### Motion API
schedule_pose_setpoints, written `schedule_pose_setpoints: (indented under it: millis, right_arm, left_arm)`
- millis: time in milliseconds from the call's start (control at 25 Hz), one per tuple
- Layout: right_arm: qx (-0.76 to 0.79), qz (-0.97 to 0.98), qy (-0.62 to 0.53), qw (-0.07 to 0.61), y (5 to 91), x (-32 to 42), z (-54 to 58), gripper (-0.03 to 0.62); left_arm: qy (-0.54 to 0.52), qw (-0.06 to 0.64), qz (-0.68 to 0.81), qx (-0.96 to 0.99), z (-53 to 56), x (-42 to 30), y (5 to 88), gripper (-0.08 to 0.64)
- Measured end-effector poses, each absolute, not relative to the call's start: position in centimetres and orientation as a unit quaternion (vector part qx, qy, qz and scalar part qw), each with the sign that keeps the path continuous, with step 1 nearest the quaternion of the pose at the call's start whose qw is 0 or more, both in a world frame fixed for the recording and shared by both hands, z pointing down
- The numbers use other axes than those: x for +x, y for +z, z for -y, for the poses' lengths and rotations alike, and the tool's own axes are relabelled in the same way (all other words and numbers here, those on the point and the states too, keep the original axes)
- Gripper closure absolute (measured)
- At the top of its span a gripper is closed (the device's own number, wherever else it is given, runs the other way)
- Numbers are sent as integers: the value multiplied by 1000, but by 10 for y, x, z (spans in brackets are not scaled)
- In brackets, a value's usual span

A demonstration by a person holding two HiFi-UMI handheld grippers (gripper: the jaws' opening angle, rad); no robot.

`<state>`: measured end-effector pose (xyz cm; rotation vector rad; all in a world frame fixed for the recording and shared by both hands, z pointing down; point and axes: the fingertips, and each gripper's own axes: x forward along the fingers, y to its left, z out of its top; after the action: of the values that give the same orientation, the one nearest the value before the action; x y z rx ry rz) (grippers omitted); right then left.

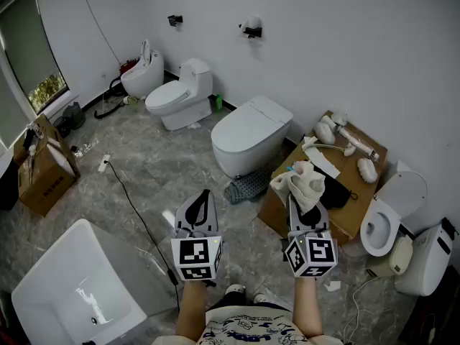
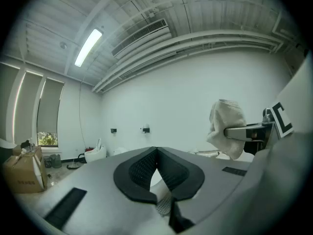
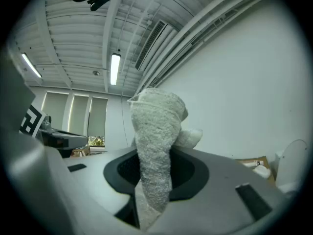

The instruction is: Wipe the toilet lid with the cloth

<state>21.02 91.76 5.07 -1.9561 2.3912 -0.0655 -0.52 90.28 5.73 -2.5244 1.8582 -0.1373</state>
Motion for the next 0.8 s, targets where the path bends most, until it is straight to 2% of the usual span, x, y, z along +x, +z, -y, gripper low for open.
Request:
schedule_pose_setpoints:
  millis: [800]
  right_arm:
    - [-642,-766,-32,28,65,179,-889,480]
  left_arm:
    - [-43,2,-588,-808,-873,-42,64,557]
